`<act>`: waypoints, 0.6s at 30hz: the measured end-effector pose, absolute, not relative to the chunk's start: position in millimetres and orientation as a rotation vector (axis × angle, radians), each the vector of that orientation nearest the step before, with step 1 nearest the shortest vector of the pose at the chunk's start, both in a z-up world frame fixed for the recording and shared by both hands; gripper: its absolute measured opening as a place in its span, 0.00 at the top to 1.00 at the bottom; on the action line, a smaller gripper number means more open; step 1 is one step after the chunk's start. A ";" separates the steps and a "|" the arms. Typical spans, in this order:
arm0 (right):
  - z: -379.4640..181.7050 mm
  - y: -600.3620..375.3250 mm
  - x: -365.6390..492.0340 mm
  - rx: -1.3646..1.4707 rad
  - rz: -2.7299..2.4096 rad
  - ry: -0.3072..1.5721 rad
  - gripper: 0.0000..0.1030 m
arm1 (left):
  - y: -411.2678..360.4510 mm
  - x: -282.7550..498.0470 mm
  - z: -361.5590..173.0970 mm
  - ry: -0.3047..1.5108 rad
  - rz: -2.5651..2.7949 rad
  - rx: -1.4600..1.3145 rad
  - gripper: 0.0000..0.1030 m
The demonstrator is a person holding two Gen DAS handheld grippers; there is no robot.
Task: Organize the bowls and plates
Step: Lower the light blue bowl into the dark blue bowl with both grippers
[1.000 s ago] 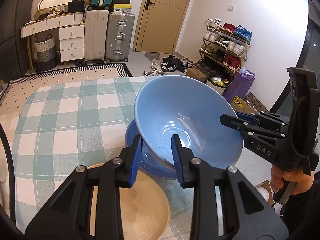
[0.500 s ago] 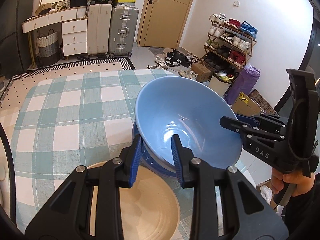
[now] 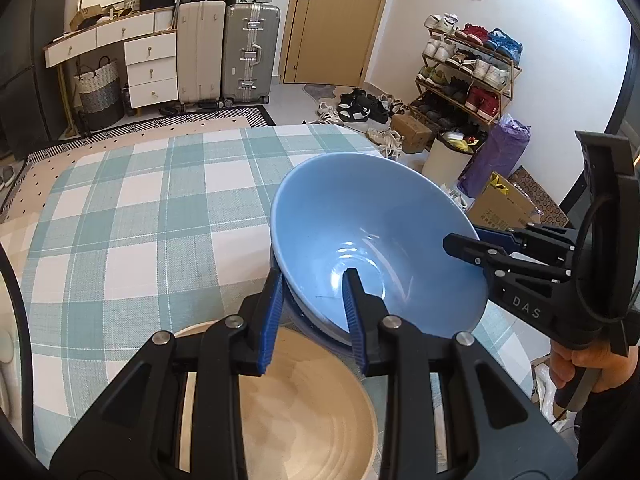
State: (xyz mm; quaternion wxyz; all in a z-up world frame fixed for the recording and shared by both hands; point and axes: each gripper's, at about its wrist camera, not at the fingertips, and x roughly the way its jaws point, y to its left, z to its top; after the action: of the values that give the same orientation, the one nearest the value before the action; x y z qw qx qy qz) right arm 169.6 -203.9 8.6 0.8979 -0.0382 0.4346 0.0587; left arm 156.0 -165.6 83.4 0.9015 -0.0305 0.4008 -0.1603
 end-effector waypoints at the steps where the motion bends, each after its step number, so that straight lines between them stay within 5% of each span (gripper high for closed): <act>1: 6.5 -203.7 170.4 -0.080 0.121 0.902 0.80 | -166.5 158.3 80.7 0.831 -0.328 -0.062 0.74; 18: -18.4 -195.1 175.4 -0.137 0.088 0.919 0.80 | -175.8 177.3 45.4 0.837 -0.295 0.016 0.74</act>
State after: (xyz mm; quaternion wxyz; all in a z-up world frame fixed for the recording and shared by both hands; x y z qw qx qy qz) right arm 175.4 -195.1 -18.4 0.8931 -0.0662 0.4429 0.0422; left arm 177.3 -175.8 45.4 0.9031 0.0077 0.4049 -0.1427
